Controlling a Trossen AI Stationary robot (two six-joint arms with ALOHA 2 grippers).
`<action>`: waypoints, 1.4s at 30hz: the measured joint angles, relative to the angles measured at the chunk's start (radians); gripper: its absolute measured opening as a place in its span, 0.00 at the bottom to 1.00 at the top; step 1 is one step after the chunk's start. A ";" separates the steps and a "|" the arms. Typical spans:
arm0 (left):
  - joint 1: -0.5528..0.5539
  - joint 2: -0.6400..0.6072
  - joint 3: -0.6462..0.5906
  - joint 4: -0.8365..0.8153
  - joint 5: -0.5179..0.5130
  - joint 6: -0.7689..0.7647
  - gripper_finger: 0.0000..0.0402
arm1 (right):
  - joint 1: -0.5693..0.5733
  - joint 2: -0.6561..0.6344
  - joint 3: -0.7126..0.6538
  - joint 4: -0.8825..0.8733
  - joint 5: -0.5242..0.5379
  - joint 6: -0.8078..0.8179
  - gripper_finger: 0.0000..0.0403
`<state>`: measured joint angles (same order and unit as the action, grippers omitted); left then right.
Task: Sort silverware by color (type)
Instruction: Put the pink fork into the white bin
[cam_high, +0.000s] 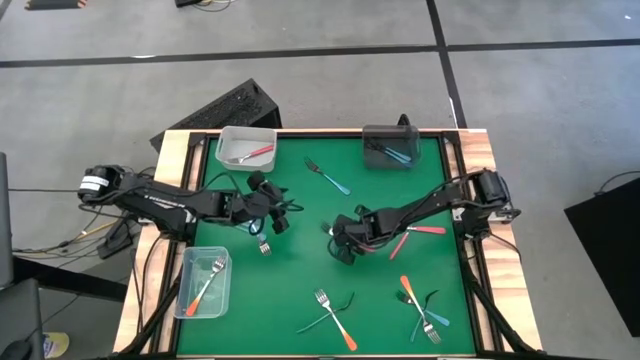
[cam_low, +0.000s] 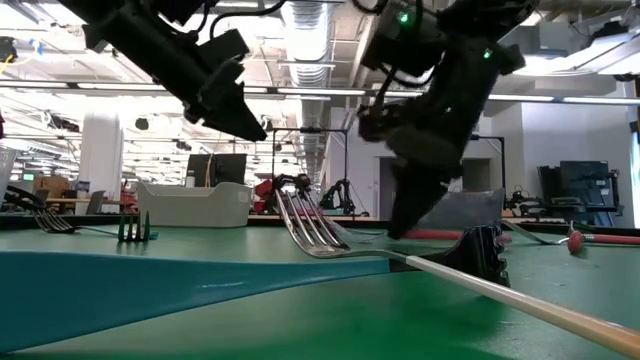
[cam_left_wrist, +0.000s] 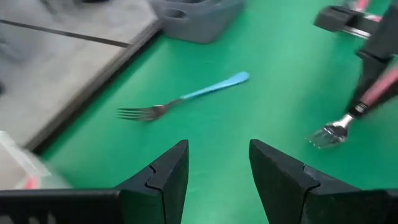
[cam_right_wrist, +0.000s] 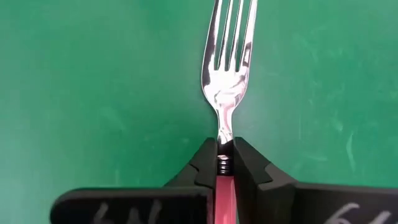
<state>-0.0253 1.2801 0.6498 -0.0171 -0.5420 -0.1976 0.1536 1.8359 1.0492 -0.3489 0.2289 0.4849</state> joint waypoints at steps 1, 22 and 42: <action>0.007 0.008 0.000 0.014 0.024 0.002 0.39 | -0.005 -0.015 -0.002 -0.007 -0.005 -0.031 0.09; 0.003 0.147 0.000 0.395 0.169 0.321 0.39 | -0.121 -0.161 0.002 0.124 0.092 -0.173 0.10; 0.102 0.147 0.000 0.451 0.239 -0.024 0.39 | -0.032 -0.162 0.002 0.164 0.481 -0.484 0.11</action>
<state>0.0769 1.4273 0.6495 0.4339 -0.3030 -0.2218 0.1219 1.6741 1.0515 -0.1852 0.7096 0.0010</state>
